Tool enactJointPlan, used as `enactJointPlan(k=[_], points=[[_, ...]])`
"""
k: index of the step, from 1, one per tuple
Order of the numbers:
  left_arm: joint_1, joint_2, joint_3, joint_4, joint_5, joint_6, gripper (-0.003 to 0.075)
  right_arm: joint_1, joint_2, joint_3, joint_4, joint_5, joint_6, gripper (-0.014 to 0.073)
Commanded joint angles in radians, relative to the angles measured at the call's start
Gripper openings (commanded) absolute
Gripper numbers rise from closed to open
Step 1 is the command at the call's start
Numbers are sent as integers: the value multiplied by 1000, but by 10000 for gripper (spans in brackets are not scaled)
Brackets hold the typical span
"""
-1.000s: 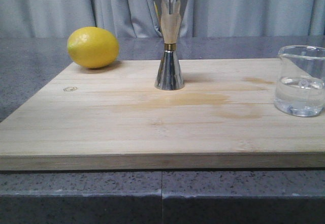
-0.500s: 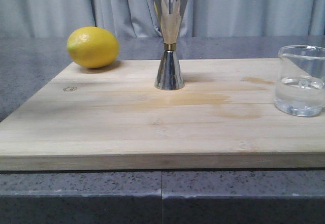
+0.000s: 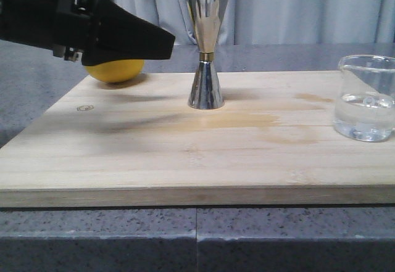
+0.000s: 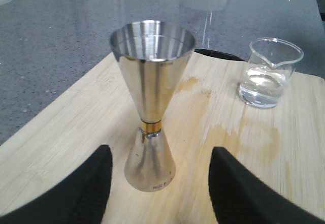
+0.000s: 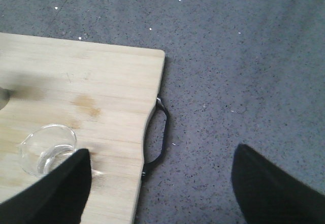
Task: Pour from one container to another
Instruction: 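Reach the left gripper forward to the steel jigger's waist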
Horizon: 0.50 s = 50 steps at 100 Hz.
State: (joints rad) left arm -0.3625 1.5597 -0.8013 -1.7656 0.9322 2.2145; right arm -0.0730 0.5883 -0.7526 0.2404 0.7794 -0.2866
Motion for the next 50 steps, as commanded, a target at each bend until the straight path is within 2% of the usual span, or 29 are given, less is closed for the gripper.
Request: enactJointPlan(k=[1, 27, 50], points=[[-22, 0, -49, -86, 65, 21, 386, -1, 10, -36, 13, -75, -10, 521], [-36, 91, -121, -86, 74, 21, 391, -1, 10, -36, 13, -75, -10, 521], [-36, 175, -188, -86, 171, 21, 392, -1, 10, -36, 13, -75, -10, 521]])
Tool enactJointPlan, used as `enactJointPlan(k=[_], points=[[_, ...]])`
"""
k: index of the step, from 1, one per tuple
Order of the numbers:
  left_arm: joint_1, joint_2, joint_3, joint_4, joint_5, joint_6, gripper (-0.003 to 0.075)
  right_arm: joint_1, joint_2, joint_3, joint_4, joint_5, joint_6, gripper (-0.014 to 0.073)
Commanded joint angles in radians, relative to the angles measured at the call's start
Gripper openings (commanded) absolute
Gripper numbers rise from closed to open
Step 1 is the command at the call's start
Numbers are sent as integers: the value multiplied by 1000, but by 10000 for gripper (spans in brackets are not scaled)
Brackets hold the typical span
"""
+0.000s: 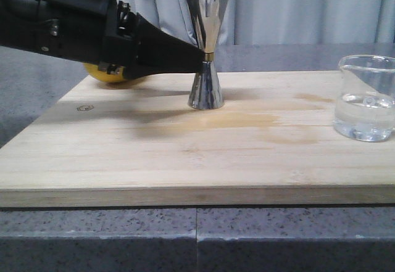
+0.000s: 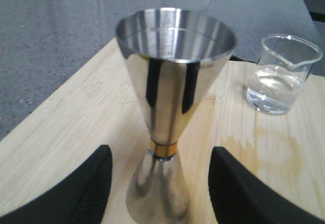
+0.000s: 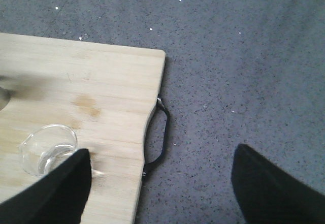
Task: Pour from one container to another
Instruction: 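Reach the left gripper forward to the steel jigger's waist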
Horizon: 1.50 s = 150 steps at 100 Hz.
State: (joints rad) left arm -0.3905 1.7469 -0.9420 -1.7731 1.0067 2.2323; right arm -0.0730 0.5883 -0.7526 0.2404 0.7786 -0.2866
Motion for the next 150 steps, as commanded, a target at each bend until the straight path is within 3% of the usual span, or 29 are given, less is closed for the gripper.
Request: enactJointPlan(k=[1, 28, 100, 150], points=[[-8, -11, -49, -78, 98, 3, 392, -1, 10, -36, 13, -74, -10, 521], [-10, 44, -96, -78, 135, 3, 453, -1, 10, -36, 13, -74, -10, 521], [-58, 61, -133, -78, 91, 3, 448, -1, 10, -36, 13, -66, -10, 521], [-58, 61, -133, -78, 127, 3, 192, -1, 10, -36, 13, -66, -10, 521]])
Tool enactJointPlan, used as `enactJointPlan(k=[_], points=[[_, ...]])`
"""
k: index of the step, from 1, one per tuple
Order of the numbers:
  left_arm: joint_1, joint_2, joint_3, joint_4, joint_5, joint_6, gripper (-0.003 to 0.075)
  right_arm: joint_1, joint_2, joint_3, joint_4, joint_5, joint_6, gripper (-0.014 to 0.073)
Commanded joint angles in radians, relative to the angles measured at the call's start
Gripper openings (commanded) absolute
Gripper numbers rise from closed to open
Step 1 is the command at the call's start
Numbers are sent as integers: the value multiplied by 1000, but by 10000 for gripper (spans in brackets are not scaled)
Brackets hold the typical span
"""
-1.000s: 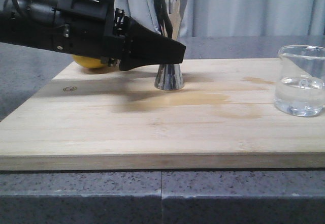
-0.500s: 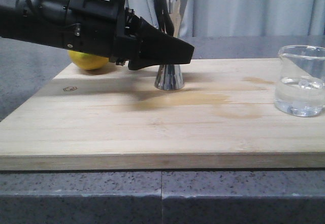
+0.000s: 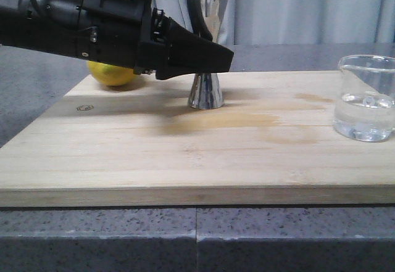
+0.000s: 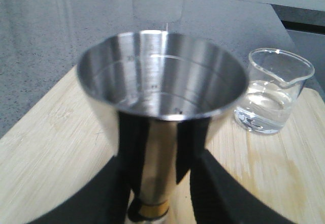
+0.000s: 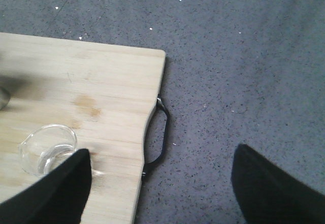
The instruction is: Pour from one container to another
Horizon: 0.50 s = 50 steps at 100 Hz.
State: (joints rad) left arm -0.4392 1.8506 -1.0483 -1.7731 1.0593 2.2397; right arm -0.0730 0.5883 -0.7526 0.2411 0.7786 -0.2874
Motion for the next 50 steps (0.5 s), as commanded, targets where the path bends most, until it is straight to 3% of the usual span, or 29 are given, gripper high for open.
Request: enactJointPlan(k=[1, 33, 50], points=[[-9, -42, -27, -78, 75, -5, 189, -1, 10, -36, 12, -66, -9, 521], [-9, -42, -27, -78, 94, -5, 144, -1, 10, -36, 33, -63, -9, 521], [-9, -42, -29, -78, 117, -5, 144, 1, 10, -36, 151, -56, -126, 521]])
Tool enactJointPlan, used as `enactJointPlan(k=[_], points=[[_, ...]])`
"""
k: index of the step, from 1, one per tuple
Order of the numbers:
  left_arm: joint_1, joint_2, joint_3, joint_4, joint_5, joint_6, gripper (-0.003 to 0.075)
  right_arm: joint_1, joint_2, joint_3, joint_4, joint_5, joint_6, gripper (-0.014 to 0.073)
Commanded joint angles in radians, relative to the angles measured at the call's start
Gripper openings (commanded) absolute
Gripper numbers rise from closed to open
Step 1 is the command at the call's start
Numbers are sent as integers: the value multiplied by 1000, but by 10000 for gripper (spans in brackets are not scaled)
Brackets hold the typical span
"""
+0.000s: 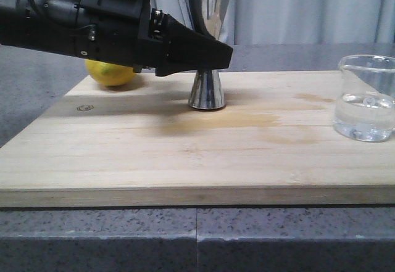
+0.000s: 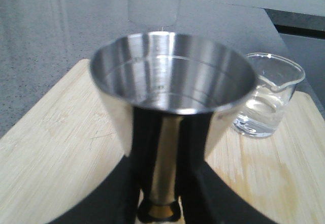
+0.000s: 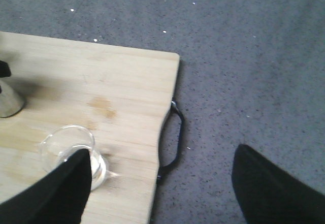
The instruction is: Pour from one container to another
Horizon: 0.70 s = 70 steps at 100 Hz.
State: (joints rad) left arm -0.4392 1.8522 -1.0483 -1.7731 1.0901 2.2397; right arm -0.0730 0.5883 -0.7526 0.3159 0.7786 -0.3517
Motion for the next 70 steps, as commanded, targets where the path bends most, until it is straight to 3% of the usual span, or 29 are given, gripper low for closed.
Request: enactJointPlan(k=[1, 26, 70], points=[[-9, -44, -29, -78, 86, -5, 144, 1, 10, -36, 89, -56, -72, 521], [-9, -44, -58, -78, 100, -5, 144, 1, 22, -25, 294, -45, -238, 521], [-9, -44, -69, -73, 98, -9, 144, 1, 157, -91, 265, 64, -273, 521]])
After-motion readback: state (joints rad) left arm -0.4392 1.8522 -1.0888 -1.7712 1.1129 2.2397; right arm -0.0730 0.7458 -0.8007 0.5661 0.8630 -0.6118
